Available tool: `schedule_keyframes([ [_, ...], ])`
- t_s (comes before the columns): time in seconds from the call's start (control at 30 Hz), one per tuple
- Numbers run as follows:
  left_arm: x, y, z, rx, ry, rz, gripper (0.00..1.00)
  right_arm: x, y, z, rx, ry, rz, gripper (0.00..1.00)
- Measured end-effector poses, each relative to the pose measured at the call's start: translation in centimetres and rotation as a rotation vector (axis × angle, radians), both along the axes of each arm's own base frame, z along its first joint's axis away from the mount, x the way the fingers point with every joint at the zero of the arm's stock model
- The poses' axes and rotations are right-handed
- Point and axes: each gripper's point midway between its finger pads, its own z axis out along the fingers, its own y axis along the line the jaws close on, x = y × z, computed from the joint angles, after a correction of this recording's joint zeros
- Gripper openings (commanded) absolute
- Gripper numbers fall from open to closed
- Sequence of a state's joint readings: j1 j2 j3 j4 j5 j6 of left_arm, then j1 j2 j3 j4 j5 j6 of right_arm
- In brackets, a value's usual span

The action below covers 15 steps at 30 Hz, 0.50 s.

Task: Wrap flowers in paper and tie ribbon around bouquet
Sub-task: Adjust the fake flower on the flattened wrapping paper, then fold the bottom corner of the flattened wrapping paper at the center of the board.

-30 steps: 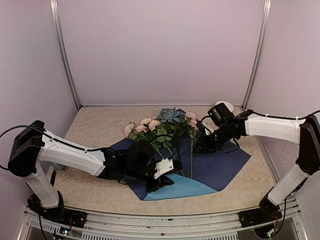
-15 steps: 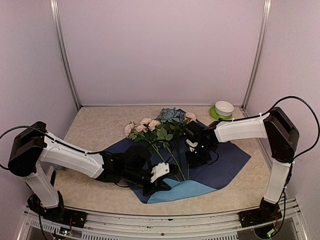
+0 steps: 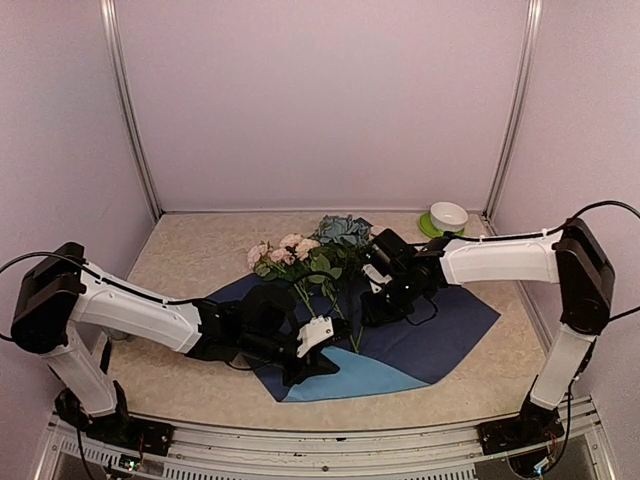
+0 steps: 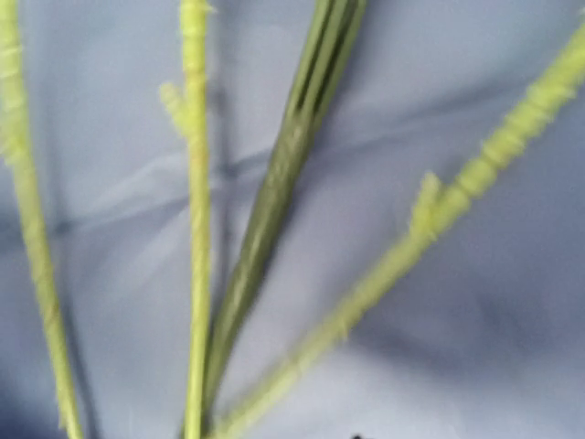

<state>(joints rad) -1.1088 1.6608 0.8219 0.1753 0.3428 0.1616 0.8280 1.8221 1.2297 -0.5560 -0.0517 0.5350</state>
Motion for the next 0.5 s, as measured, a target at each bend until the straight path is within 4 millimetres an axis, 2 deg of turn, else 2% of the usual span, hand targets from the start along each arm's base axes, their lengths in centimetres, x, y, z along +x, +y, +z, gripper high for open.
schedule_keyframes([
  [0.07, 0.8, 0.1, 0.1, 0.01, -0.015, 0.033, 0.0, -0.7, -1.1, 1.6, 0.019, -0.03, 0.013, 0.42],
  [0.1, 1.2, 0.0, 0.3, 0.016, -0.022, 0.05, 0.0, -1.3, -1.7, 2.9, 0.043, -0.058, 0.038, 0.5],
  [0.23, 2.5, -1.3, 2.2, -0.003, -0.044, 0.084, 0.0, -3.7, -2.8, 6.7, 0.185, -0.127, 0.131, 0.97],
  [0.37, 3.3, -2.7, 3.1, -0.001, -0.053, 0.089, 0.0, -7.5, -2.4, 8.7, 0.378, -0.144, 0.298, 1.0],
  [0.5, 3.6, -3.1, 2.6, 0.018, -0.06, 0.079, 0.0, -10.1, -2.1, 8.0, 0.465, -0.102, 0.399, 1.0],
])
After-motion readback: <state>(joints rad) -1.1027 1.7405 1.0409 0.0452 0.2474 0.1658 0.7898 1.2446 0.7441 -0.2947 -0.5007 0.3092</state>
